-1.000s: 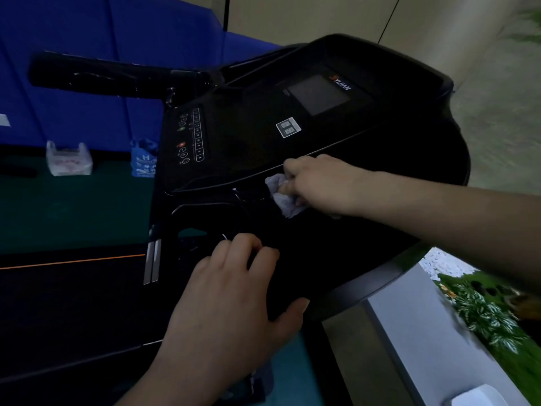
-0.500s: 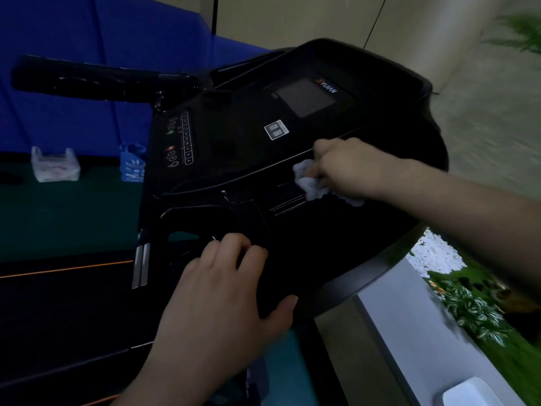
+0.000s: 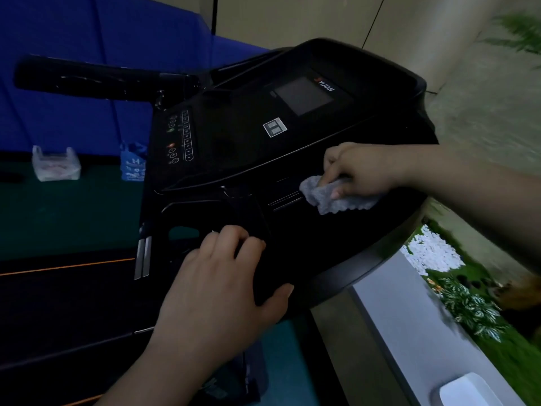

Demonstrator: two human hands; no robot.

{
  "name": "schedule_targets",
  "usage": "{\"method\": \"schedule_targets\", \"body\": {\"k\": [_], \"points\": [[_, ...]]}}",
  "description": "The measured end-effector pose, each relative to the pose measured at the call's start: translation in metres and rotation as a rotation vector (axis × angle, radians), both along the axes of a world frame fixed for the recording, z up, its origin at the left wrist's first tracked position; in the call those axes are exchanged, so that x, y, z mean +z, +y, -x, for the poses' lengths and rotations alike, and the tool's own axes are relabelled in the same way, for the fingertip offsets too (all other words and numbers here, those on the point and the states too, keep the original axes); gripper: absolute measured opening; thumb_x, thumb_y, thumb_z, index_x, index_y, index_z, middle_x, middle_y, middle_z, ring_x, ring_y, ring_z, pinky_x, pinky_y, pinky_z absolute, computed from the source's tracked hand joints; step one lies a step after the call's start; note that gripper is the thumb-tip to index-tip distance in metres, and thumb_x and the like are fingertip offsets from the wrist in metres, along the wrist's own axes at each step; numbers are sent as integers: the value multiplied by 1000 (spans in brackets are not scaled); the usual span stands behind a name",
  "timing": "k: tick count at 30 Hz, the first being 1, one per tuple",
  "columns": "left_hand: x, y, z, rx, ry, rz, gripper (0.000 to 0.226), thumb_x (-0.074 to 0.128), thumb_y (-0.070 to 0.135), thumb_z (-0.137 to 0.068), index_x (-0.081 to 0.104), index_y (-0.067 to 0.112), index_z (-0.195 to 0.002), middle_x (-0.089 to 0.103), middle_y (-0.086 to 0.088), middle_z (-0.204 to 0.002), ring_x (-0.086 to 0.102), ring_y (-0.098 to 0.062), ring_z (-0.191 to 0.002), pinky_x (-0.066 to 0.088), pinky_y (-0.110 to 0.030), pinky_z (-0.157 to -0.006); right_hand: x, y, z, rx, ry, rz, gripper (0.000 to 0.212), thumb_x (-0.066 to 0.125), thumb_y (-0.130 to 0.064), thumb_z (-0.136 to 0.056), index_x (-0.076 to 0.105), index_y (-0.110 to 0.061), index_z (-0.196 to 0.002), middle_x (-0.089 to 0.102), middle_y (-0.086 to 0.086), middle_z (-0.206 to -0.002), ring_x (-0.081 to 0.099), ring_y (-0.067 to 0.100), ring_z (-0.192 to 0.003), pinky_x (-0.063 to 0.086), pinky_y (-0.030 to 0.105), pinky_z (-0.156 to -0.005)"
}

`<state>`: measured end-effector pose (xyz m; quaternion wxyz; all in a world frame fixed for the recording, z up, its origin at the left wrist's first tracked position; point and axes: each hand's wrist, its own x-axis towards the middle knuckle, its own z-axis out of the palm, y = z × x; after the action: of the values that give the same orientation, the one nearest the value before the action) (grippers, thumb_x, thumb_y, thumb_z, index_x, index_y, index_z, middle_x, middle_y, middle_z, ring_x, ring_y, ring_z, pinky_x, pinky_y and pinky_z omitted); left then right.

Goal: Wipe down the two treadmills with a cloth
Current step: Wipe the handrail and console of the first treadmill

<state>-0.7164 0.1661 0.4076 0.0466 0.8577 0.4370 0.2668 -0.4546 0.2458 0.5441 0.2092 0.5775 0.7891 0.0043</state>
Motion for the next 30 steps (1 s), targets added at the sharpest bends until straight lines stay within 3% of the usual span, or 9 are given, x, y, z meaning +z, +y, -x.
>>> {"method": "schedule_targets", "body": {"k": [4,9,15,19,23,27,30], "points": [[-2,1,1,-9,-15,1,61,44,71,-77,60,24,-112,51,6,-107,52,-15,-92,48,-32,-72,-3,-1,2,4,-90,-47,31,62,-42,-86,65,-34,-116,42,-8,-100,48,21,-111,44,40,-95],[-1,1,0,4,4,-3,62,43,72,-77,60,24,-112,52,6,-107,53,-15,-92,47,-31,-72,-5,-16,8,-6,-215,170,29,63,-40,-82,65,-34,-111,64,0,-106,60,23,-102,51,40,-88],[-1,1,1,8,1,-4,60,45,72,-76,60,25,-111,51,7,-105,53,-14,-89,40,-27,-70,-6,0,13,151,-347,-181,33,60,-35,-86,59,-38,-119,48,-1,-110,49,23,-109,43,34,-83],[-1,1,1,2,3,-4,60,45,72,-76,60,25,-111,51,7,-105,52,-13,-90,40,-26,-72,-3,-10,19,100,-430,-39,36,60,-35,-87,56,-41,-123,51,-2,-116,50,22,-113,38,28,-80],[0,1,1,10,9,0,60,44,72,-76,60,26,-111,51,7,-106,53,-13,-90,38,-25,-72,2,-11,19,-57,-317,210,32,62,-34,-87,62,-36,-119,62,-4,-116,59,19,-107,44,24,-84],[-1,1,1,0,-4,-5,60,45,72,-76,60,26,-110,51,8,-105,53,-13,-91,40,-26,-72,2,2,6,10,-239,-58,32,62,-38,-87,61,-40,-119,51,-1,-115,50,24,-113,45,33,-90],[-1,1,0,0,-9,-4,60,46,72,-75,60,25,-110,51,7,-105,53,-14,-90,43,-28,-71,1,-4,-2,8,-122,5,33,64,-39,-87,65,-30,-118,51,1,-111,51,21,-109,44,32,-92]]}}
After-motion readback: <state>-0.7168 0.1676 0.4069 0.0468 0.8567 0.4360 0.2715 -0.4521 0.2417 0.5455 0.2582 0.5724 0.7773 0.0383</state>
